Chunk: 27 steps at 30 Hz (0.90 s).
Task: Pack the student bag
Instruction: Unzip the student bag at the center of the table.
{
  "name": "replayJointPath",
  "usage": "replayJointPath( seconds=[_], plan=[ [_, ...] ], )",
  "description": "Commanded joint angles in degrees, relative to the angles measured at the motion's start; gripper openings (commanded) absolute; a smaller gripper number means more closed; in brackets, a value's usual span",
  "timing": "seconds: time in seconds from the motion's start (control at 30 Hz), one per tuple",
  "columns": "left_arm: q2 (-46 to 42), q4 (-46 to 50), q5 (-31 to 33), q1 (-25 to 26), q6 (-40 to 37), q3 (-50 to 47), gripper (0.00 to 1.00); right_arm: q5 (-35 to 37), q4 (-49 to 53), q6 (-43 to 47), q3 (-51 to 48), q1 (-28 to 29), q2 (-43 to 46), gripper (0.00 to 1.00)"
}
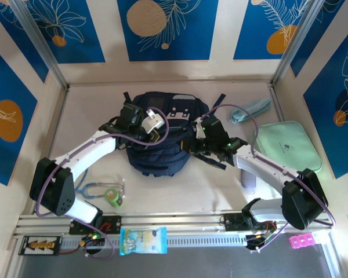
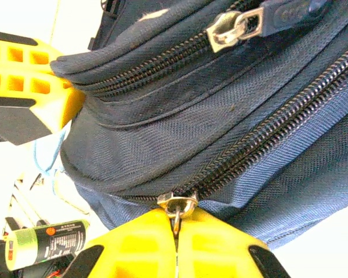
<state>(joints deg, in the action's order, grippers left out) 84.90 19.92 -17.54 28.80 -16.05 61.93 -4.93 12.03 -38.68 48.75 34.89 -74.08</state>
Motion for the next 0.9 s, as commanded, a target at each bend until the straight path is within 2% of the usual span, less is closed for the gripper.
replayJointPath(
  seconds=[0.0,0.2,0.4,0.5,0.6,0.7,0.87],
  plan=[
    [-0.4,-3.9,2.6,-0.3,3.1,0.8,0.0,-3.3,7.9,3.1,3.3,0.4,2.0,0.04],
    [2.3,-5.4,3.5,-0.1,8.3,2.8,0.0,-3.0,12.0,7.0,5.3,4.4,1.5,0.04],
    [4.3,-5.6,6.4,0.2,10.8,3.4,0.0,2.6,13.4,7.1,7.6,9.6,-1.4,0.04],
    [4.1,-5.6,8.0,0.2,10.9,3.0,0.0,1.4,12.0,6.4,7.0,9.6,-1.5,0.05],
    [3.9,-5.8,7.6,0.2,11.0,2.7,0.0,-1.5,10.7,5.5,6.9,9.5,-1.5,0.12],
    [3.2,-6.0,7.9,0.2,10.6,2.2,0.0,-1.8,8.9,2.5,5.0,6.4,1.1,0.2],
    [0.4,-6.9,8.1,0.1,7.9,-0.4,0.0,-6.0,3.7,-6.8,-0.3,-3.3,8.0,0.33]
  ],
)
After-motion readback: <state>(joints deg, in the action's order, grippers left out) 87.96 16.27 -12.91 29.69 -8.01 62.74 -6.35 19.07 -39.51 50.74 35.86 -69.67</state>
